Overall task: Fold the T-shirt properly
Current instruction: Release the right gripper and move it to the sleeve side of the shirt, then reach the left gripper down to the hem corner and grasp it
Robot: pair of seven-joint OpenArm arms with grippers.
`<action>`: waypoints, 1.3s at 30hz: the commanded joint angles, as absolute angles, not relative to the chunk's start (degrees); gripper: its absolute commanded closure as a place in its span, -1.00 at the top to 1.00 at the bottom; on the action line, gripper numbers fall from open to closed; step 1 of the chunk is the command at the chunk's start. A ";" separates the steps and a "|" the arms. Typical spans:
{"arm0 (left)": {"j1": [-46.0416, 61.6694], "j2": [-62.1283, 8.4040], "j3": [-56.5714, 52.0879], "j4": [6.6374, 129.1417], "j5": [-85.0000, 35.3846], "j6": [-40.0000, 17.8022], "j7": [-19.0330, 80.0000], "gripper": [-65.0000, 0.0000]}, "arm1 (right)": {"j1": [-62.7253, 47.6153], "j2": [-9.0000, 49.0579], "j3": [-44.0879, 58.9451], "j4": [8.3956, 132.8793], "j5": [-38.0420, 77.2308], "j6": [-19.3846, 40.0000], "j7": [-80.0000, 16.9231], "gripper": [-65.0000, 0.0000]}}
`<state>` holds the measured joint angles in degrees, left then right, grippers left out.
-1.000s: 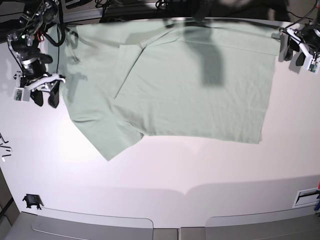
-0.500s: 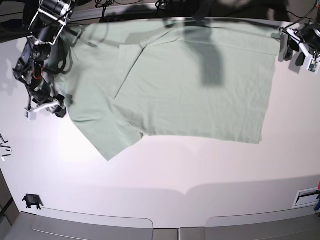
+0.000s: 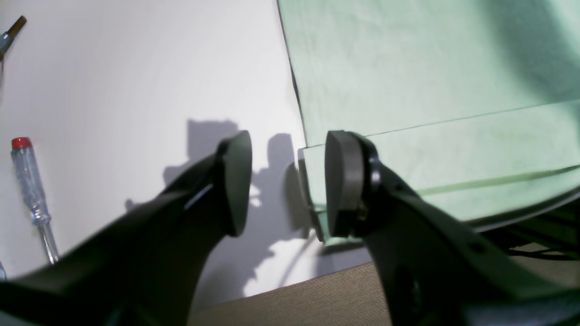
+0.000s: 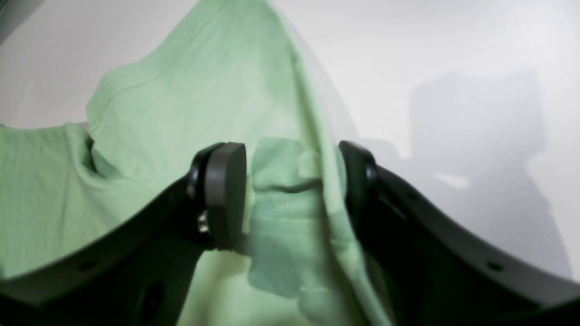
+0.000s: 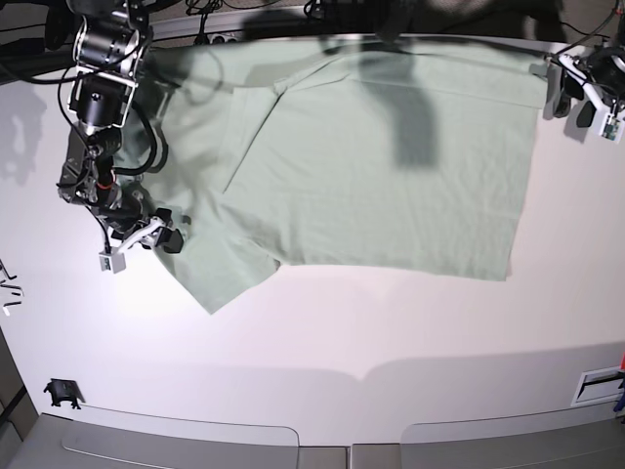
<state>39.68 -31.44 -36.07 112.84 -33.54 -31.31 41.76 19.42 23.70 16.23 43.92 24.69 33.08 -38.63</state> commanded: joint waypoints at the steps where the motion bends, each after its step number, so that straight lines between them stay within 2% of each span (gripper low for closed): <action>1: 40.01 -32.25 -36.67 113.60 -34.13 -31.22 40.47 -0.24 | 19.81 24.29 16.10 44.01 23.07 32.51 -41.93 -0.06; 5: 40.03 -32.25 -36.67 113.60 -34.13 -31.22 40.49 -0.24 | 19.84 24.29 16.10 44.01 23.09 32.47 -41.91 -0.06; 7: 40.01 -32.25 -36.67 113.60 -34.13 -31.22 40.45 -0.24 | 19.84 24.29 16.10 44.01 23.09 32.49 -41.82 -0.15; 9: 40.01 -32.25 -36.67 113.60 -34.13 -31.22 40.38 -0.24 | 19.81 24.29 16.10 44.01 23.07 32.49 -41.85 -0.39; 12: 39.99 -32.27 -36.67 113.60 -34.13 -31.22 39.66 -0.24 | 19.81 24.29 16.12 44.01 23.09 32.49 -41.71 -0.99; 17: 38.30 -32.27 -36.67 113.60 -34.11 -29.69 38.06 -0.24 | 19.84 24.27 16.12 44.01 23.09 32.51 -39.99 -1.00; 22: 30.85 -32.27 -36.64 109.43 -34.15 -28.03 36.36 -0.24 | 19.81 24.27 16.10 44.01 23.09 32.53 -39.90 -1.00; 27: 19.57 -32.34 -35.33 94.11 -37.50 -28.91 36.40 -0.24 | 19.81 24.27 16.10 44.01 23.09 32.56 -39.88 -1.00; 32: 6.66 -33.21 -29.45 77.43 -39.27 -30.20 37.32 -0.23 | 19.84 24.27 16.10 44.01 23.09 32.56 -39.86 -1.00; 36: -3.60 -33.36 -22.68 67.88 -39.79 -30.20 40.12 0.03 | 19.84 24.27 16.10 44.01 23.07 32.56 -39.90 -1.00; 39: -10.59 -33.34 -17.41 61.84 -39.66 -30.20 39.35 0.08 | 19.81 24.27 16.10 44.01 23.09 32.56 -39.90 -1.00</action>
<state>-9.65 -32.10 -16.88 60.80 -38.92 -30.04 40.32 19.22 23.62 16.16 43.68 24.27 33.08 -38.57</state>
